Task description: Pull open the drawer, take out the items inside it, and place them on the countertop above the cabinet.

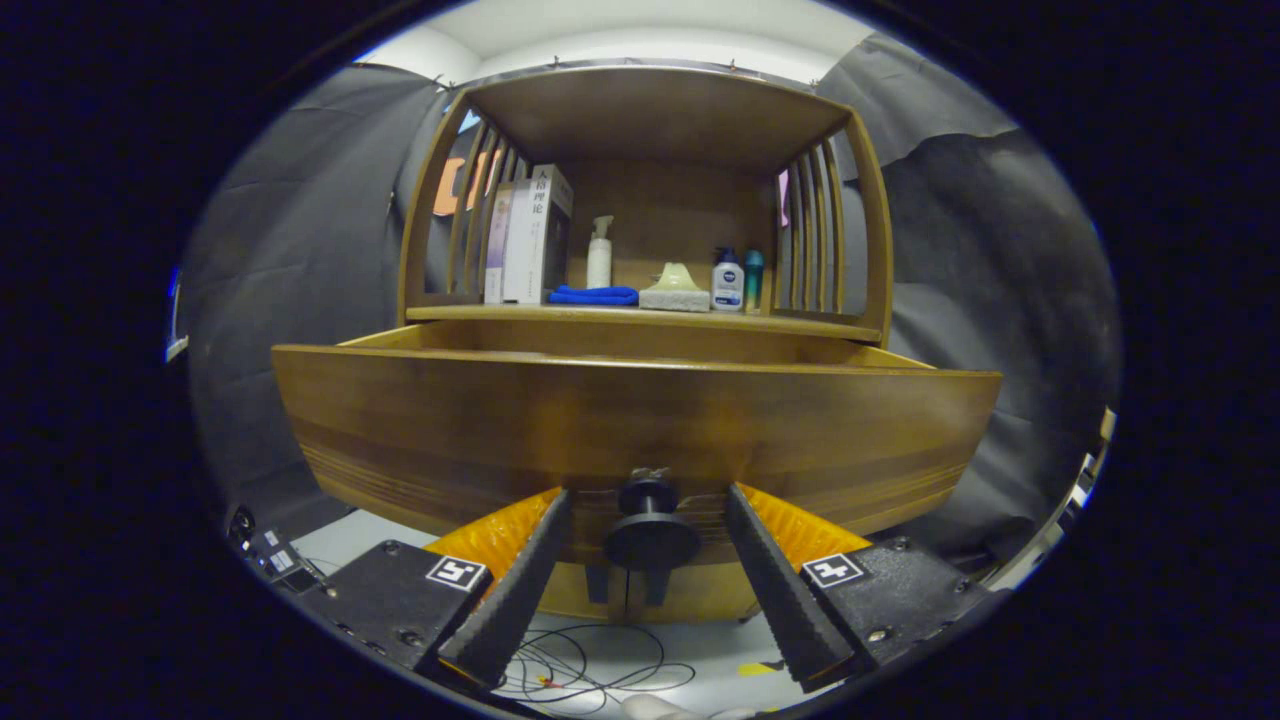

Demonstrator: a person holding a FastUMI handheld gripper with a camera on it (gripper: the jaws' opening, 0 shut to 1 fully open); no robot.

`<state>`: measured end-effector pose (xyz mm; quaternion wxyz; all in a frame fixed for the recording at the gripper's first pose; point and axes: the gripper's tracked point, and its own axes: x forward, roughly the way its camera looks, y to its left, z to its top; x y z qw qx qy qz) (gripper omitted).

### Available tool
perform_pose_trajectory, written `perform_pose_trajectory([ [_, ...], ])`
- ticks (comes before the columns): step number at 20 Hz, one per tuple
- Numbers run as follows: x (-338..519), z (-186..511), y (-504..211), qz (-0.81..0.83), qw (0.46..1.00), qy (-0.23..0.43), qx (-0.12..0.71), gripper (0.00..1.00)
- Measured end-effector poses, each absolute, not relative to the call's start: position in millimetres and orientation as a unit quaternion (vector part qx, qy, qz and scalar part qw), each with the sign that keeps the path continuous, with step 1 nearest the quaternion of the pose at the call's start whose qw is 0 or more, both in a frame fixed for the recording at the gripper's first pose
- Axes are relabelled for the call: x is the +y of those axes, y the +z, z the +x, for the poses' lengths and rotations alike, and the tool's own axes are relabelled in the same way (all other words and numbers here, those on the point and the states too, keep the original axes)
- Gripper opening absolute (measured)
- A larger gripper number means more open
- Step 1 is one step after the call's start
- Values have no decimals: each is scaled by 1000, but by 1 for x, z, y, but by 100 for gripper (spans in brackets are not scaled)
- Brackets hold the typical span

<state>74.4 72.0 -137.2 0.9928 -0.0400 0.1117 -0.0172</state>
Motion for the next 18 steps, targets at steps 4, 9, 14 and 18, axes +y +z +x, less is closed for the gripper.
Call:
perform_pose_trajectory([
  [4, 72, 99, -130, -38, 993, -16, 108, 100],
  [9, 74, 123, -129, -34, 993, -18, 113, 100],
  [14, 74, 145, -127, -35, 993, -20, 112, 100],
  [18, 73, 172, -126, -39, 993, -21, 107, 100],
])
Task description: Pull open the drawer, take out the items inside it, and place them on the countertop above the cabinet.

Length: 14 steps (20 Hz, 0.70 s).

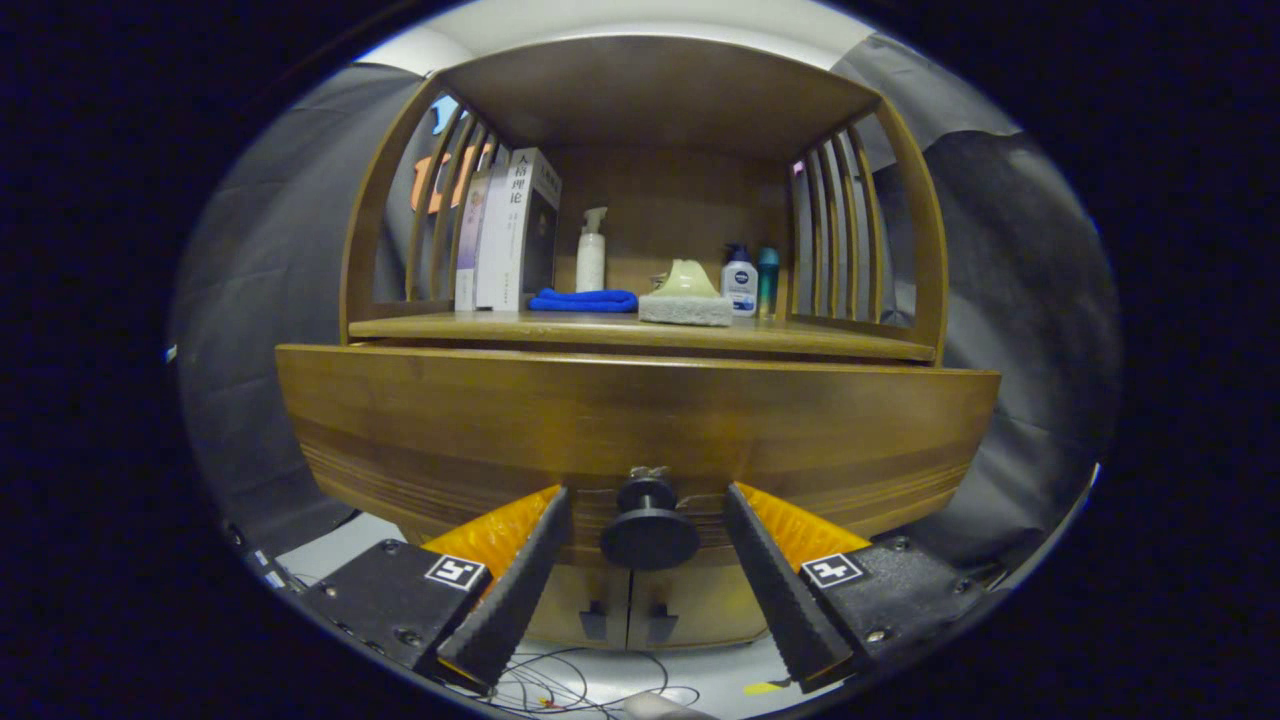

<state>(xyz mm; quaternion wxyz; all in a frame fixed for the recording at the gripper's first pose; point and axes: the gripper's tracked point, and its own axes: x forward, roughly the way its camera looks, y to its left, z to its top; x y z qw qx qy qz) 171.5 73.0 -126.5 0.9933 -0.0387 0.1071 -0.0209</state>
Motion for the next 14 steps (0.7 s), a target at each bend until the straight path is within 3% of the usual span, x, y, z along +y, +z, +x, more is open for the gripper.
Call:
perform_pose_trajectory([
  [14, 73, 201, -126, -34, 993, -17, 115, 100],
])
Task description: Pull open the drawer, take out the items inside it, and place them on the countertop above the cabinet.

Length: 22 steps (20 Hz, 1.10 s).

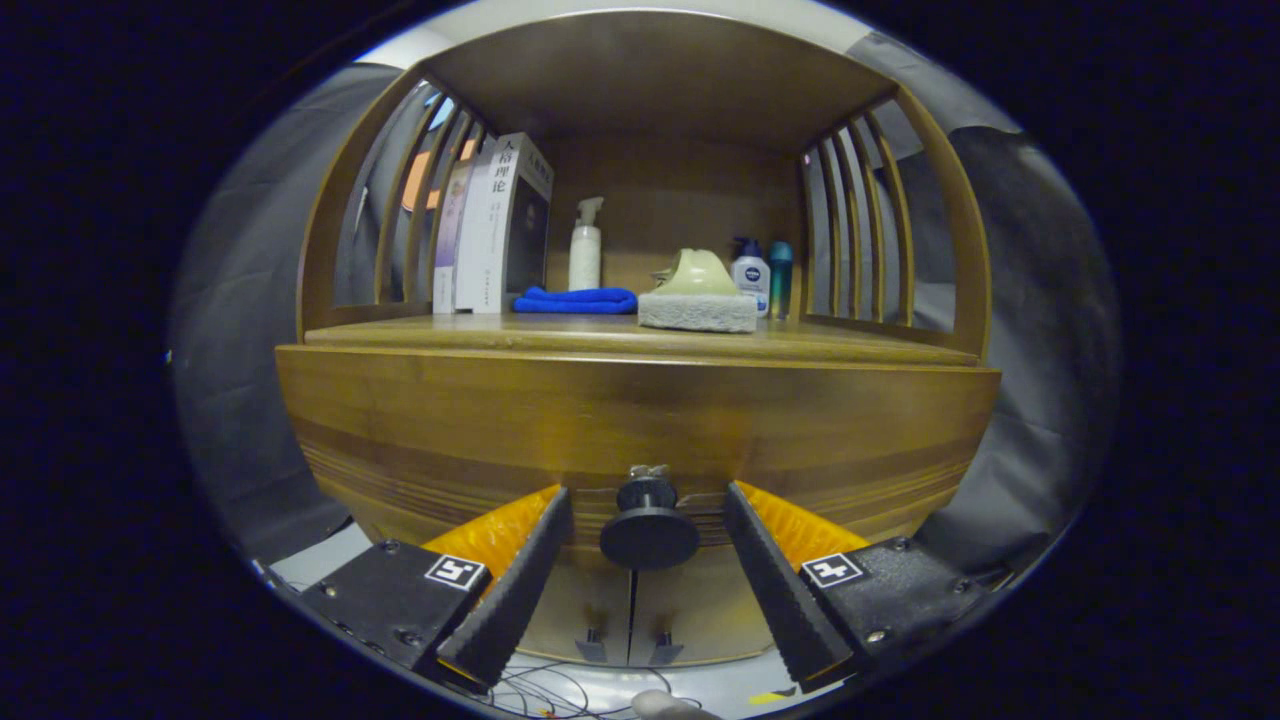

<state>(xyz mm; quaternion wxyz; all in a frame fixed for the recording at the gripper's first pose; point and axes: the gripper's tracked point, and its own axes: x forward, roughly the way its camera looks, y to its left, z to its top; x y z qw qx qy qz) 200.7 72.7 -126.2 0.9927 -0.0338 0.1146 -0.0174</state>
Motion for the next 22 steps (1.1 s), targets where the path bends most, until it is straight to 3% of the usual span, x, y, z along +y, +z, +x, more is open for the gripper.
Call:
perform_pose_trajectory([
  [13, 72, 189, -117, -25, 990, -11, 141, 100],
  [22, 13, 51, -51, -31, 996, 7, 88, 100],
])
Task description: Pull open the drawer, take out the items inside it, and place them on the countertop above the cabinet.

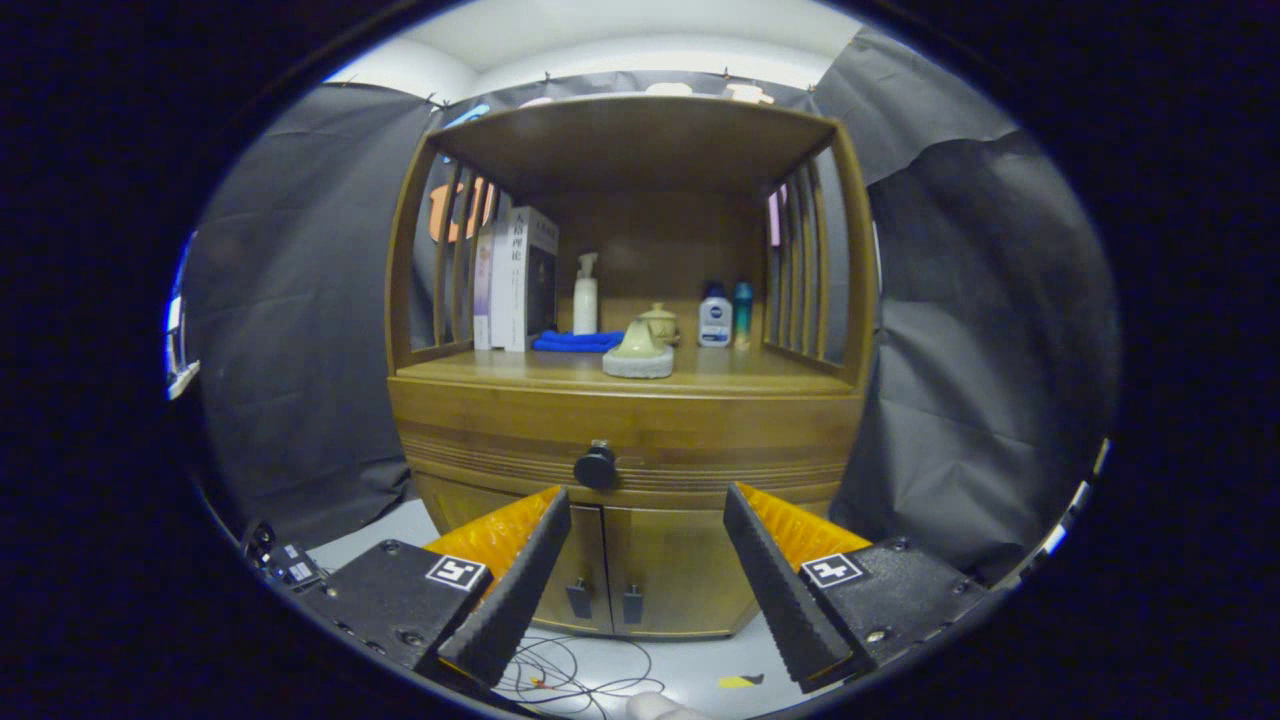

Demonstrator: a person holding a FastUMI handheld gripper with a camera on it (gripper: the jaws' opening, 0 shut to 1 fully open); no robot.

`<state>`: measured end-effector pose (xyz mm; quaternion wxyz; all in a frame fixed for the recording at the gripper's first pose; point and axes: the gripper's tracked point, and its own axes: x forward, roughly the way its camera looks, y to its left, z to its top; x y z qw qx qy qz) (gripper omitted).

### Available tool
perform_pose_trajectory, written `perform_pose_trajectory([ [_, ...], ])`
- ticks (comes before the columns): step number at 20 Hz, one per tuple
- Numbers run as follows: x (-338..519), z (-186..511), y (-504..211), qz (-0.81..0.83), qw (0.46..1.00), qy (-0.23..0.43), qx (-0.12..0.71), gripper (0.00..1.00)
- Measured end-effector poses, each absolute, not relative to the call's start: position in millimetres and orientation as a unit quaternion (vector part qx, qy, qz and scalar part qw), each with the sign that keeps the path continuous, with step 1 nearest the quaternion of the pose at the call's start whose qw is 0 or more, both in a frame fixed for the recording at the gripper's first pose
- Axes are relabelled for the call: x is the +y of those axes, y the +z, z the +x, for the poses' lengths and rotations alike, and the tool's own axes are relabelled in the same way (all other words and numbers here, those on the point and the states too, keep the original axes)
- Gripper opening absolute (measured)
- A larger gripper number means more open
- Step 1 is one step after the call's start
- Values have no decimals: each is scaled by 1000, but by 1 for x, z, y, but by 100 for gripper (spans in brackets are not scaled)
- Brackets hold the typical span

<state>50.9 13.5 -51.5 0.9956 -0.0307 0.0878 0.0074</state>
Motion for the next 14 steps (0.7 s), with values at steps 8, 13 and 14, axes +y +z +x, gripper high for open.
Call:
perform_pose_trajectory([
  [8, -22, -15, -15, -11, 999, -5, 45, 99],
  [13, -31, -24, -16, 8, 999, -7, 49, 100],
  [14, -31, -25, -16, 8, 999, -7, 48, 100],
])
